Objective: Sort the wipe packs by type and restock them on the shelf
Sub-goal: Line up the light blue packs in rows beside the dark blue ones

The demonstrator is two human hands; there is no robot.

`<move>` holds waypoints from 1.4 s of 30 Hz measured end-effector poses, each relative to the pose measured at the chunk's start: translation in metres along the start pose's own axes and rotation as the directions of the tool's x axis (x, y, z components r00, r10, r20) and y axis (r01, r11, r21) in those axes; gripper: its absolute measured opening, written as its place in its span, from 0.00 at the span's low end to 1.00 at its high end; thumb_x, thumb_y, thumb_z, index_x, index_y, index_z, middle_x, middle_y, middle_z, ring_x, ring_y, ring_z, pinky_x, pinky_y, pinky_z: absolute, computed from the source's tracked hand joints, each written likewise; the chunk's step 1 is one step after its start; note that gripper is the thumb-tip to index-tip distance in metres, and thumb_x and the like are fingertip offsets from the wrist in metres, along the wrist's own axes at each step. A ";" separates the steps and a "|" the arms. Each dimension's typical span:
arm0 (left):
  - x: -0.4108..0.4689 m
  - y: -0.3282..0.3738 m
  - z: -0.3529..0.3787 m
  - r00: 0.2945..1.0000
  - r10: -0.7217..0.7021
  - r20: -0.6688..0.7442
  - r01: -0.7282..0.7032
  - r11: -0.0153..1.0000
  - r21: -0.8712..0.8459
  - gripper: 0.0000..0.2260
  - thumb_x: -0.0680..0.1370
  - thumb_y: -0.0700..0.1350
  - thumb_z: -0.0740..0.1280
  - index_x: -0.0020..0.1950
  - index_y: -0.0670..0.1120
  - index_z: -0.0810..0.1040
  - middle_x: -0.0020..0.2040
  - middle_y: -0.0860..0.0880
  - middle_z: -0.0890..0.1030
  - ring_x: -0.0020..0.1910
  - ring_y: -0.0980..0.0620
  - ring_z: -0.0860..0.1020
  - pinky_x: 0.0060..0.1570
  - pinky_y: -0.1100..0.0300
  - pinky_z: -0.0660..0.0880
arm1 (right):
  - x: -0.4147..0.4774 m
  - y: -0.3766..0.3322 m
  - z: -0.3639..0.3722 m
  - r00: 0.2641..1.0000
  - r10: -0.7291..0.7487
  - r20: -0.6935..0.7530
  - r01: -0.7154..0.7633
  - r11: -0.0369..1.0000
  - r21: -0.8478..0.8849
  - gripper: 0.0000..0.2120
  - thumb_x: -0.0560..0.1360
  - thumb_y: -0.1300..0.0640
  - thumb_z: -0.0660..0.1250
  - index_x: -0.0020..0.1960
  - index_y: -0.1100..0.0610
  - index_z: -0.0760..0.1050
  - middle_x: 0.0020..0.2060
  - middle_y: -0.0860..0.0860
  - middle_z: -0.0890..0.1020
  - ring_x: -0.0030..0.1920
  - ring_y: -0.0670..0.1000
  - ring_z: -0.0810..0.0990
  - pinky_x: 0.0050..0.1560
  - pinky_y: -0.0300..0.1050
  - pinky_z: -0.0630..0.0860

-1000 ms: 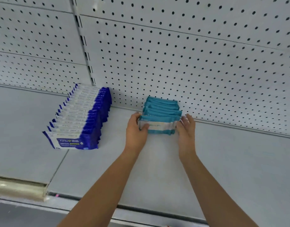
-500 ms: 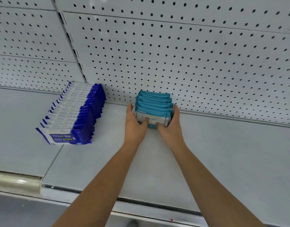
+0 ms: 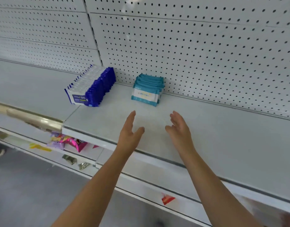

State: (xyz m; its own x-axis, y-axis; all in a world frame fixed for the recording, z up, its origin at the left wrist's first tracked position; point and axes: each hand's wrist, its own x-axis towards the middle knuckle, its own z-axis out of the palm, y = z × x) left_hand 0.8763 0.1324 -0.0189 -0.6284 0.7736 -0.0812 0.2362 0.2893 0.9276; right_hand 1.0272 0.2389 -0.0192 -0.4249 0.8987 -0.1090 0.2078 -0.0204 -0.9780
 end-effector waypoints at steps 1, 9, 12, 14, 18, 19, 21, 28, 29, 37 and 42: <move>-0.013 -0.001 0.000 1.000 0.011 -0.003 -0.011 1.000 -0.028 0.30 0.81 0.45 0.66 0.80 0.57 0.58 0.79 0.56 0.62 0.77 0.52 0.63 0.76 0.47 0.62 | -0.013 0.001 -0.004 1.000 -0.002 0.001 0.002 1.000 0.006 0.30 0.77 0.65 0.65 0.76 0.48 0.64 0.71 0.46 0.72 0.69 0.44 0.70 0.74 0.48 0.66; -0.130 -0.028 0.029 0.989 0.102 0.111 -0.085 0.986 -0.144 0.29 0.78 0.49 0.67 0.78 0.51 0.64 0.75 0.55 0.70 0.72 0.59 0.68 0.70 0.61 0.65 | -0.149 0.028 -0.042 0.997 0.032 -0.068 -0.032 0.999 0.008 0.27 0.78 0.62 0.66 0.74 0.46 0.67 0.70 0.45 0.73 0.70 0.47 0.72 0.72 0.50 0.69; -0.181 -0.037 0.053 0.976 0.100 0.196 -0.074 0.988 -0.136 0.29 0.77 0.54 0.65 0.78 0.53 0.64 0.73 0.57 0.71 0.70 0.60 0.70 0.68 0.61 0.67 | -0.210 0.050 -0.061 0.990 0.065 -0.128 -0.061 0.997 0.037 0.26 0.76 0.63 0.68 0.71 0.45 0.69 0.66 0.44 0.77 0.67 0.45 0.75 0.71 0.53 0.71; -0.213 -0.036 0.071 0.964 0.106 0.245 -0.069 0.986 -0.155 0.27 0.79 0.52 0.66 0.77 0.54 0.65 0.73 0.57 0.71 0.70 0.58 0.70 0.70 0.57 0.68 | -0.247 0.061 -0.083 0.983 0.076 -0.169 -0.073 0.997 0.025 0.26 0.74 0.63 0.68 0.68 0.44 0.71 0.63 0.40 0.79 0.65 0.42 0.76 0.70 0.52 0.71; -0.267 -0.024 0.116 0.920 0.105 0.377 -0.043 0.985 -0.169 0.26 0.81 0.48 0.67 0.78 0.53 0.64 0.75 0.57 0.70 0.73 0.58 0.68 0.71 0.58 0.65 | -0.309 0.077 -0.140 0.947 0.106 -0.303 -0.098 0.994 0.042 0.26 0.77 0.66 0.66 0.71 0.48 0.70 0.65 0.42 0.77 0.64 0.39 0.74 0.72 0.48 0.68; -0.281 -0.020 0.130 0.906 0.110 0.409 -0.040 0.984 -0.176 0.26 0.81 0.48 0.67 0.78 0.53 0.65 0.74 0.57 0.70 0.73 0.59 0.68 0.71 0.58 0.65 | -0.324 0.083 -0.155 0.934 0.118 -0.337 -0.105 0.993 0.055 0.26 0.77 0.67 0.66 0.72 0.50 0.69 0.66 0.45 0.76 0.65 0.41 0.74 0.72 0.49 0.68; -0.310 -0.011 0.160 0.876 0.116 0.468 -0.022 0.979 -0.202 0.25 0.81 0.48 0.68 0.77 0.53 0.66 0.74 0.57 0.71 0.73 0.59 0.68 0.72 0.58 0.64 | -0.354 0.094 -0.187 0.919 0.127 -0.374 -0.111 0.992 0.063 0.27 0.77 0.67 0.66 0.73 0.50 0.68 0.68 0.47 0.75 0.68 0.44 0.73 0.70 0.46 0.69; -0.410 0.018 0.291 0.762 0.174 0.624 -0.049 0.976 -0.213 0.21 0.79 0.47 0.69 0.71 0.55 0.72 0.71 0.58 0.73 0.70 0.60 0.71 0.72 0.52 0.68 | -0.445 0.136 -0.319 0.829 0.198 -0.524 -0.180 0.980 0.086 0.26 0.79 0.61 0.65 0.75 0.49 0.66 0.68 0.44 0.74 0.67 0.44 0.73 0.59 0.33 0.70; -0.425 0.024 0.312 0.746 0.184 0.640 -0.053 0.975 -0.217 0.22 0.78 0.47 0.69 0.72 0.54 0.72 0.71 0.58 0.73 0.70 0.59 0.71 0.71 0.56 0.69 | -0.458 0.143 -0.342 0.826 0.187 -0.532 -0.173 0.982 0.076 0.27 0.79 0.64 0.65 0.76 0.51 0.65 0.68 0.46 0.74 0.68 0.45 0.73 0.61 0.34 0.70; -0.550 0.056 0.453 0.715 0.152 0.683 -0.081 0.987 -0.135 0.23 0.79 0.41 0.69 0.74 0.51 0.70 0.72 0.54 0.73 0.71 0.58 0.71 0.69 0.63 0.66 | -0.553 0.186 -0.508 0.779 0.218 -0.588 -0.164 0.976 0.144 0.27 0.77 0.64 0.68 0.74 0.53 0.68 0.66 0.49 0.77 0.66 0.46 0.75 0.68 0.45 0.72; -0.596 0.069 0.518 0.669 0.092 0.738 -0.052 0.996 -0.077 0.24 0.79 0.46 0.70 0.74 0.50 0.70 0.71 0.53 0.74 0.70 0.56 0.72 0.71 0.59 0.66 | -0.579 0.219 -0.585 0.726 0.285 -0.626 -0.201 0.958 0.204 0.25 0.77 0.60 0.70 0.71 0.49 0.71 0.62 0.47 0.79 0.62 0.45 0.78 0.56 0.33 0.71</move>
State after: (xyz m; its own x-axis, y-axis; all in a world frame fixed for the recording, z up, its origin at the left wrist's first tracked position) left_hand 1.6507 -0.0165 -0.0952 0.1481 0.9599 -0.2379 0.2109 0.2043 0.9559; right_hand 1.8346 -0.0298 -0.0657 0.3019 0.9209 -0.2466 0.1046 -0.2891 -0.9516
